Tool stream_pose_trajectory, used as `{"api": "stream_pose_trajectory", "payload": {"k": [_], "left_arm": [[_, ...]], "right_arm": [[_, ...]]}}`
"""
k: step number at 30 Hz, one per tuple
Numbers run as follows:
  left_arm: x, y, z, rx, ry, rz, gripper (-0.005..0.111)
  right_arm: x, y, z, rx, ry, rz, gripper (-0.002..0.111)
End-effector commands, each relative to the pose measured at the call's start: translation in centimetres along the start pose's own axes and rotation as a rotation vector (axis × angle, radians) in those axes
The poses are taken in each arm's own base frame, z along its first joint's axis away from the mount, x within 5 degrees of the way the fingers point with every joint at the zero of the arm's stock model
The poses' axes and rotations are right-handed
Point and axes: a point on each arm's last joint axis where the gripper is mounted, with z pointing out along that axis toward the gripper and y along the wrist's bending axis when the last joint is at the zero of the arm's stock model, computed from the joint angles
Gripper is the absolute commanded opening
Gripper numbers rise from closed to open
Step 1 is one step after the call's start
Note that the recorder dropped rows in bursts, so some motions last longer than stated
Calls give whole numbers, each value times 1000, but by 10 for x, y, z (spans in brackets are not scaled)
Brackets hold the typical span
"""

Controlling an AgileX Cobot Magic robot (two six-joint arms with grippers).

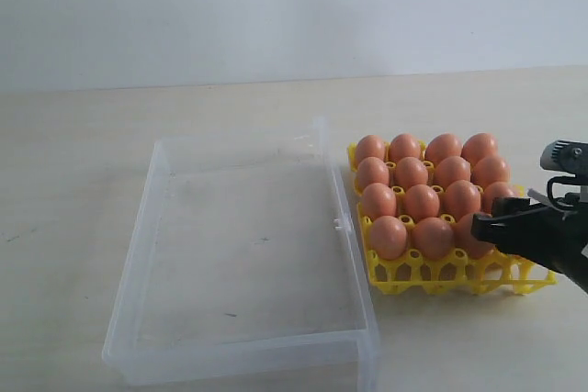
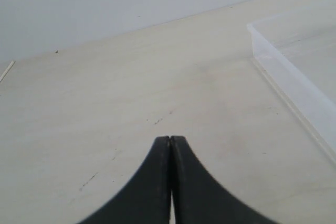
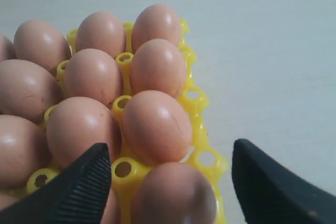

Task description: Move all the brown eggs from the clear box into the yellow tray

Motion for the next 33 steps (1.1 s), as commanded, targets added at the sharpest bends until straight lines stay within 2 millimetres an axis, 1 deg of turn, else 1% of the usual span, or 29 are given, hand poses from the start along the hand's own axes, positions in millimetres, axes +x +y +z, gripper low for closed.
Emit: {"api": "stream_pose_trajectory", "payload": {"k": [1, 4, 6, 7, 9, 12, 13, 16, 23, 29, 33], "left_arm": [[-2, 0, -1, 0, -17, -4, 0], [-2, 0, -1, 0, -17, -4, 0], [-2, 0, -1, 0, -17, -4, 0], [-2, 0, -1, 0, -17, -4, 0], [-2, 0, -1, 0, -17, -4, 0], [-2, 0, -1, 0, -17, -4, 0], [-2, 0, -1, 0, -17, -4, 0], [-2, 0, -1, 0, -17, -4, 0], [-2, 0, -1, 0, -17, -4, 0], [-2, 0, -1, 0, -17, -4, 0], [-2, 0, -1, 0, -17, -4, 0]], "right_arm": [[-7, 0, -2, -8, -41, 6, 56], [-26, 2, -17, -39, -110, -8, 32], [-44, 5, -33, -84, -189, -11, 9], [-55, 8, -42, -118, -231, -19, 0], [-75, 17, -56, -210, -298, -93, 0], [-99, 33, -69, -326, -366, -241, 0], [-106, 37, -71, -354, -396, -265, 0], [-122, 42, -75, -369, -454, -253, 0], [-136, 39, -96, -378, -554, -238, 0], [-137, 33, -115, -367, -527, -240, 0], [-139, 32, -120, -369, -548, -234, 0]]}}
